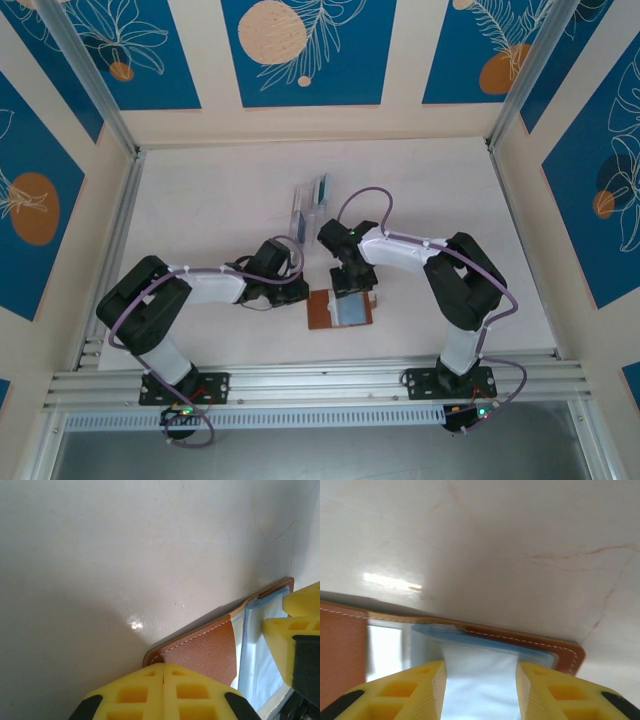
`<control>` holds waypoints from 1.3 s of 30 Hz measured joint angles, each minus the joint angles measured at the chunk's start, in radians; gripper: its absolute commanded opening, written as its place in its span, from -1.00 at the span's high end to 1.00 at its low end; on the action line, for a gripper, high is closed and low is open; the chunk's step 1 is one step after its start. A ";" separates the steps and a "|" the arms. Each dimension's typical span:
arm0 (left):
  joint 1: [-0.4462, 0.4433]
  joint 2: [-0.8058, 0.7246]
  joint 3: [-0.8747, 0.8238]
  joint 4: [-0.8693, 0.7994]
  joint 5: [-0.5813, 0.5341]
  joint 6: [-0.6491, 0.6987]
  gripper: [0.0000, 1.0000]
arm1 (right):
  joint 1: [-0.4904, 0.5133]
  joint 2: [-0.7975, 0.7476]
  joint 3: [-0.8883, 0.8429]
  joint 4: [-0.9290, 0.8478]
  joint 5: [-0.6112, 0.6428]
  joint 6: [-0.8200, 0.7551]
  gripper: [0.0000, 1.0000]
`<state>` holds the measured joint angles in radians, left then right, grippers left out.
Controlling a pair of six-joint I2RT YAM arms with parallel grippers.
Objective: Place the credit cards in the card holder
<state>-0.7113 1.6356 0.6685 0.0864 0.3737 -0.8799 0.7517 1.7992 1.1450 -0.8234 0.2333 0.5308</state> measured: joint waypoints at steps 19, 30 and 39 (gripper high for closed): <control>-0.002 0.000 0.000 0.001 -0.001 0.000 1.00 | 0.022 -0.032 -0.043 0.072 -0.024 0.053 0.95; -0.016 0.002 -0.017 0.047 -0.021 -0.019 1.00 | 0.020 -0.060 -0.032 0.111 -0.217 0.074 0.55; -0.026 -0.005 -0.042 0.094 -0.039 -0.067 1.00 | -0.005 -0.060 -0.116 0.247 -0.437 0.118 0.16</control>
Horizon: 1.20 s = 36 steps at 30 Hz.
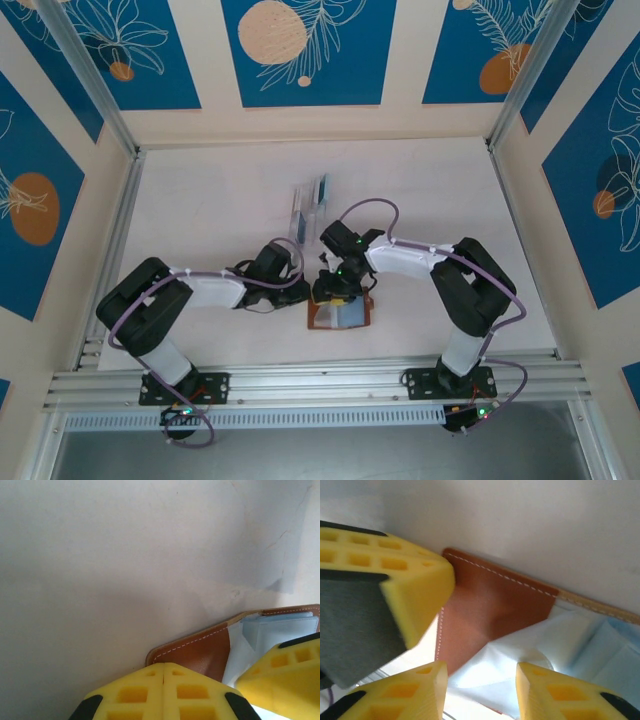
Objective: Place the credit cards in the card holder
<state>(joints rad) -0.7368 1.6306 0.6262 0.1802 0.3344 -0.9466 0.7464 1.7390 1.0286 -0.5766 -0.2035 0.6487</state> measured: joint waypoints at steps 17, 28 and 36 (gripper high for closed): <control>0.004 -0.011 -0.014 0.018 -0.005 -0.043 1.00 | 0.008 -0.056 -0.095 0.078 -0.152 0.017 -0.37; 0.018 -0.019 -0.025 0.021 -0.002 -0.043 1.00 | 0.013 -0.031 -0.069 0.042 -0.111 0.011 -0.12; 0.114 -0.093 -0.074 -0.042 0.017 -0.030 1.00 | 0.016 0.062 0.004 0.084 -0.131 0.007 0.16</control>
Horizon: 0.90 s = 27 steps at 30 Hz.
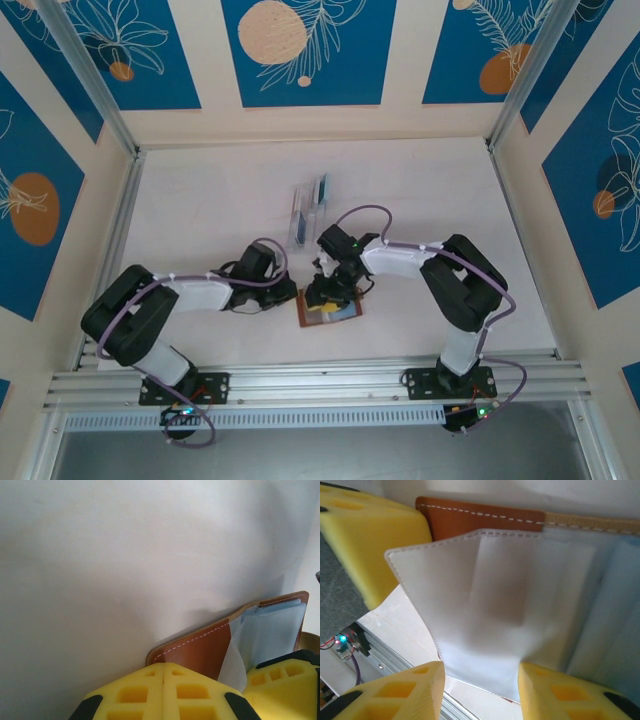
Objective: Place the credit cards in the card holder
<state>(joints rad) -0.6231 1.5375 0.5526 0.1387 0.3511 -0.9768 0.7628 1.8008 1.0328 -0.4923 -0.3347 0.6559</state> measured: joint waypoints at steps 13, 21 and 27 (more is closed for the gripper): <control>0.093 -0.129 0.016 -0.246 -0.003 0.108 0.98 | 0.020 0.114 0.106 0.000 -0.018 0.027 0.63; 0.044 -0.210 0.101 -0.352 -0.049 0.150 0.97 | 0.041 0.141 0.161 -0.075 0.041 0.026 0.67; -0.017 -0.120 0.117 -0.322 -0.045 0.146 0.99 | 0.043 0.143 0.172 -0.092 0.058 0.026 0.66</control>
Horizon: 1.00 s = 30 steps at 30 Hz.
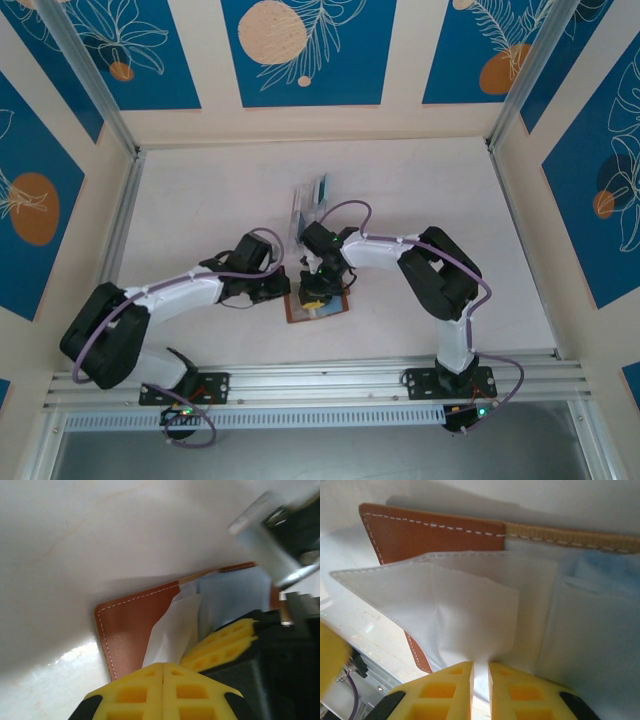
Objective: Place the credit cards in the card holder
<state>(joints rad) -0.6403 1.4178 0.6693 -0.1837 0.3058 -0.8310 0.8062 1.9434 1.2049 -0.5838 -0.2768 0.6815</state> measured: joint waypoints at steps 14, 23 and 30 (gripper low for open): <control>-0.017 0.117 -0.003 0.068 -0.009 0.001 1.00 | 0.005 -0.005 0.035 -0.051 0.030 -0.027 0.28; -0.018 0.115 -0.021 0.098 -0.011 0.005 1.00 | -0.068 -0.100 0.060 -0.163 0.122 -0.053 0.29; -0.018 0.101 -0.030 0.101 -0.018 0.023 1.00 | -0.147 -0.173 0.171 -0.265 0.217 -0.096 0.41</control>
<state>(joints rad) -0.6579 1.5185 0.6392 -0.0830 0.2882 -0.8085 0.6590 1.7706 1.3762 -0.8490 -0.0601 0.5858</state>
